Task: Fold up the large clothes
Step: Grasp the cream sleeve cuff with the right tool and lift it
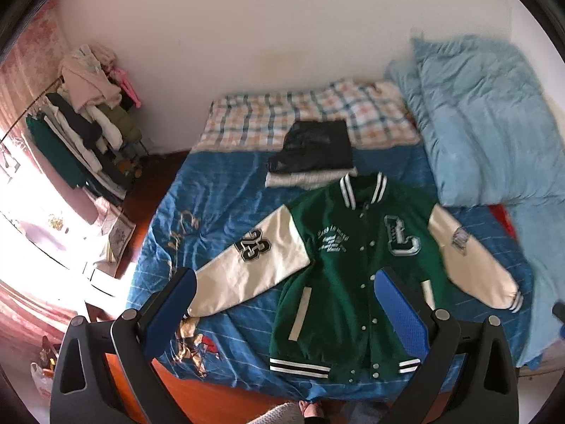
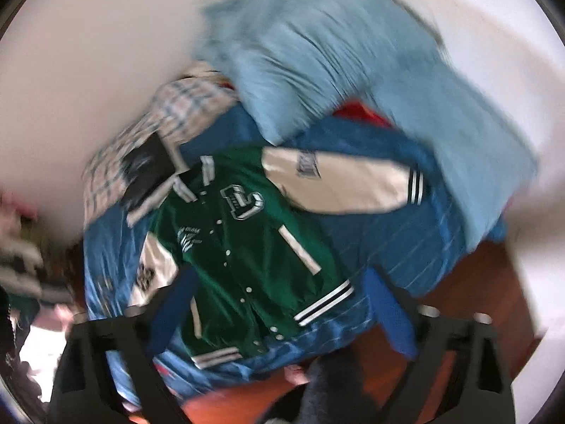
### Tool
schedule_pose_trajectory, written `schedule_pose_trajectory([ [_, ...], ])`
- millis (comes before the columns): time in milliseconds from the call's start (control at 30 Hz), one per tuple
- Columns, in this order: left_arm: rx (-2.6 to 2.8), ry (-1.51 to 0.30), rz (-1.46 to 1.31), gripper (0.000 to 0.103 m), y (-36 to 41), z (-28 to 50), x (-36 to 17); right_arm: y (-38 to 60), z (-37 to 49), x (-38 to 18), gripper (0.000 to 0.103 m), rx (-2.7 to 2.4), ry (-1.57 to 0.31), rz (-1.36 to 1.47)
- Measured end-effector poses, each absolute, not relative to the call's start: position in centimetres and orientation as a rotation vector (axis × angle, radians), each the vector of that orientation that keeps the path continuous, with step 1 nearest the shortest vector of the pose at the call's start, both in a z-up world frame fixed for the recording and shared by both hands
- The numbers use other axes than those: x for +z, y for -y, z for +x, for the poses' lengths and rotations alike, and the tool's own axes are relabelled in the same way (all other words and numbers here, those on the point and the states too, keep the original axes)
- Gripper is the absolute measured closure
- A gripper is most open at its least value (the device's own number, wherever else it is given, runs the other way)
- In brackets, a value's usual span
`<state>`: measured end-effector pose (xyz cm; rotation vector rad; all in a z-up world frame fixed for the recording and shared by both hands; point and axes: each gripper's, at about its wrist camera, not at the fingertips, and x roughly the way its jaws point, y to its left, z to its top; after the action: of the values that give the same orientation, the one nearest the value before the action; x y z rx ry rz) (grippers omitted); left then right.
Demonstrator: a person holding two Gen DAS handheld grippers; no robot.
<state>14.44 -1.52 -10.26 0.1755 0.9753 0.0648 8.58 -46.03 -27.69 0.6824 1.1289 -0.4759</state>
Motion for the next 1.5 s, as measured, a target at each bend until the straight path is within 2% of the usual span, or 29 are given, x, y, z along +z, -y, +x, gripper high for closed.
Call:
schedule_pose_trajectory([
  [33, 0.080, -0.991, 0.181, 0.000, 1.9, 15.6, -12.0, 47.9, 8.7, -30.4, 0.051, -0.501, -1.144, 0.739],
  [167, 0.150, -1.064, 0.197, 0.000, 3.4, 19.1, -17.1, 54.5, 8.9, -39.6, 0.051, -0.561, -1.134, 0.882],
  [200, 0.182, -1.083, 0.208, 0.000, 4.0, 20.1, -18.7, 56.2, 9.2, -42.2, 0.051, -0.577, -1.129, 0.918],
  [233, 0.205, -1.102, 0.210, 0.000, 4.5, 21.1, -20.4, 58.1, 9.5, -45.1, 0.048, -0.602, -1.130, 0.960],
  [267, 0.215, -1.111, 0.207, 0.000, 4.8, 21.7, -21.2, 59.8, 9.8, -47.7, 0.040, -0.620, -1.125, 0.999],
  [333, 0.248, -1.146, 0.213, 0.000, 6.0, 23.5, -25.1, 63.6, 10.1, -53.8, 0.036, -0.685, -1.114, 1.099],
  [533, 0.306, -1.269, 0.276, 0.000, 8.4, 27.7, -36.6, 74.9, 10.0, -68.8, 0.035, -0.874, -0.975, 1.287],
  [633, 0.331, -1.305, 0.278, 0.000, 9.3, 29.3, -40.7, 78.8, 11.4, -73.5, 0.035, -0.906, -0.934, 1.295],
  [700, 0.330, -1.334, 0.265, 0.000, 10.0, 30.1, -43.5, 80.5, 13.4, -75.6, 0.033, -0.919, -0.978, 1.255],
  [767, 0.310, -1.348, 0.272, 0.000, 11.0, 30.5, -45.5, 81.4, 15.7, -75.9, 0.033, -0.946, -1.039, 1.179],
  [800, 0.295, -1.348, 0.285, 0.000, 11.7, 30.8, -46.3, 81.7, 16.5, -75.7, 0.037, -0.948, -1.039, 1.147],
  [833, 0.280, -1.347, 0.300, 0.000, 12.6, 30.9, -47.1, 82.1, 17.2, -75.2, 0.067, -0.939, -1.028, 1.113],
  [867, 0.265, -1.345, 0.308, 0.000, 13.2, 31.1, -47.6, 82.8, 18.0, -74.7, 0.086, -0.917, -1.016, 1.100],
  [1033, 0.149, -1.321, 0.383, 0.000, 17.6, 31.6, -49.4, 86.8, 22.5, -68.9, 0.089, -0.890, -0.889, 0.979],
  [1233, -0.003, -1.315, 0.314, 0.000, 24.4, 34.0, -50.3, 90.4, 32.5, -62.4, 0.090, -0.818, -0.769, 0.874],
  [1400, -0.113, -1.273, 0.304, 0.000, 31.6, 36.3, -52.4, 87.8, 39.3, -57.7, 0.090, -0.671, -0.728, 0.829],
  [1500, -0.156, -1.296, 0.337, 0.000, 35.3, 37.8, -55.4, 84.1, 41.9, -54.9, 0.090, -0.558, -0.715, 0.812],
])
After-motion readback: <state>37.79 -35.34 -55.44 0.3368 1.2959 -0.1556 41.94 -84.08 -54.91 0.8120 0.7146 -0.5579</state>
